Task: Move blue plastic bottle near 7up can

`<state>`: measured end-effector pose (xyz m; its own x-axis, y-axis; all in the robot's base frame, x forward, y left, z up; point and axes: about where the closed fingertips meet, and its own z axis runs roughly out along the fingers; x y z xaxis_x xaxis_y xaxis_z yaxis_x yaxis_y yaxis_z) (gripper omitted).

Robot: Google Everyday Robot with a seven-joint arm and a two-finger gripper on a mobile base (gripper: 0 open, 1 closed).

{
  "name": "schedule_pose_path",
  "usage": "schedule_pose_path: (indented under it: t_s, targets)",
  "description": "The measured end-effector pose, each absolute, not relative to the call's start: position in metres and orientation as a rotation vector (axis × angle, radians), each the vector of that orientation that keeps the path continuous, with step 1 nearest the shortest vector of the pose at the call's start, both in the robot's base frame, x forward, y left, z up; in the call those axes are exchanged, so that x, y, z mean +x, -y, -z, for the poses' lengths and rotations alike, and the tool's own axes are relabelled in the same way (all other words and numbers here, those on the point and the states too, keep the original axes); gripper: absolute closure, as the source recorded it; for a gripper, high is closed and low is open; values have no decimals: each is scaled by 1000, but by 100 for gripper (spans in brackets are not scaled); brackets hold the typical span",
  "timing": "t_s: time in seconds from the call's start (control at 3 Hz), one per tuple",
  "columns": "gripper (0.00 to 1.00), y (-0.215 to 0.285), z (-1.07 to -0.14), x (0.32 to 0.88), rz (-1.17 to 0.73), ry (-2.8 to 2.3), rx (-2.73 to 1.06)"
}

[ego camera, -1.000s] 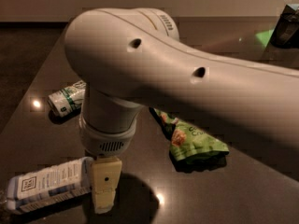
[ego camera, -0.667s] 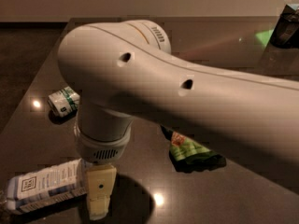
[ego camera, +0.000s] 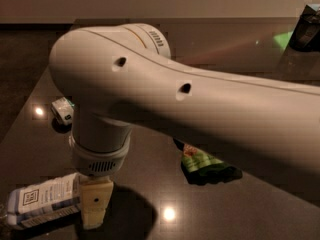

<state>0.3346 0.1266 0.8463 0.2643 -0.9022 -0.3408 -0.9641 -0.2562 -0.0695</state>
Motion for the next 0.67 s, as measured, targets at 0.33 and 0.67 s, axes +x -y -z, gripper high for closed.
schedule_pose_path:
  t_s: [0.33,0.67]
  targets:
    - [39,-128,-851,338,-361,-1740,-2264]
    - [63,-129,-855,343,-376,-1749,-2256]
